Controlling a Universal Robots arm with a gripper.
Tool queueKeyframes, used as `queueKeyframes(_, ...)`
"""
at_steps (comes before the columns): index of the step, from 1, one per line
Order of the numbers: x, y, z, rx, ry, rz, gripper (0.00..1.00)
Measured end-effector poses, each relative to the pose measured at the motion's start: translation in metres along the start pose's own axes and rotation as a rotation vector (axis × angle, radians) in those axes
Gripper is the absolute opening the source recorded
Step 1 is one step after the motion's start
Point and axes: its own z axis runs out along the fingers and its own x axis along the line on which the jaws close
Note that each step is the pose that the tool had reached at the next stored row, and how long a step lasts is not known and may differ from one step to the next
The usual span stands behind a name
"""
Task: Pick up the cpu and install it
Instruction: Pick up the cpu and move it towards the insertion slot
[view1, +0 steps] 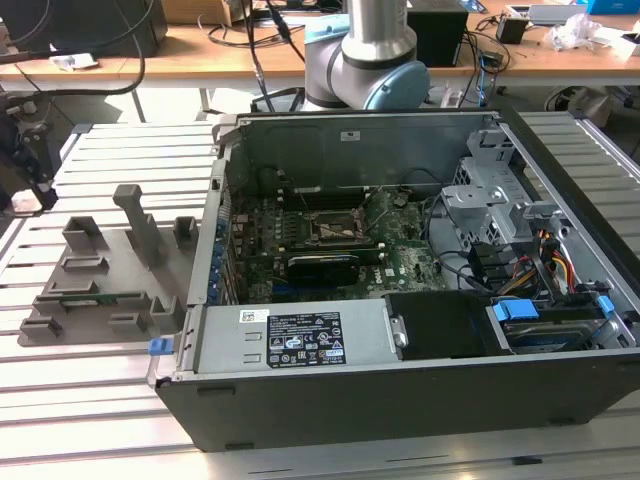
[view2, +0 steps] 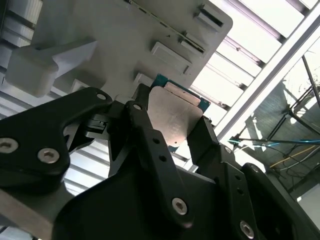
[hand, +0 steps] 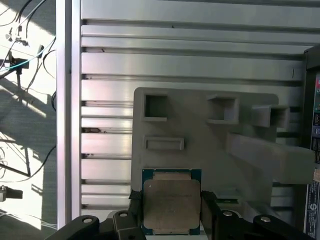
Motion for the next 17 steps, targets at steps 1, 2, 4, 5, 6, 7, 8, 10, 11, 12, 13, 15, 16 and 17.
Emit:
queueKeyframes(1, -0.0001, -0.0001, -0.0018, 0.0000, -0.0001, 0.000, 0.55)
queueKeyframes(2, -0.0001, -0.0003, -0.0045, 0.0000, -0.0001, 0.000, 0.55)
queueKeyframes(4, -0.0003, -0.0005, -0.0090, 0.0000, -0.0001, 0.000, 0.55)
queueKeyframes(5, -0.0003, -0.0007, -0.0116, 0.0000, -0.0001, 0.000, 0.55)
queueKeyframes(6, -0.0004, -0.0009, -0.0166, 0.0000, -0.0001, 0.000, 0.55)
queueKeyframes(7, -0.0005, -0.0011, -0.0186, 0.0000, -0.0001, 0.000, 0.55)
queueKeyframes(8, -0.0005, -0.0012, -0.0207, 0.0000, -0.0001, 0.000, 0.55)
queueKeyframes(10, -0.0007, -0.0015, -0.0270, 0.0000, -0.0001, 0.000, 0.55)
queueKeyframes(11, -0.0008, -0.0018, -0.0309, 0.0000, -0.0001, 0.000, 0.55)
queueKeyframes(12, -0.0008, -0.0019, -0.0326, -0.0001, -0.0001, 0.000, 0.55)
queueKeyframes(13, -0.0008, -0.0020, -0.0346, 0.0000, 0.0000, 0.000, 0.55)
queueKeyframes(15, -0.0010, -0.0022, -0.0388, 0.0000, -0.0001, 0.000, 0.55)
queueKeyframes(16, -0.0010, -0.0024, -0.0426, 0.0000, -0.0001, 0.000, 0.55)
queueKeyframes(17, -0.0011, -0.0026, -0.0454, 0.0000, -0.0001, 0.000, 0.55)
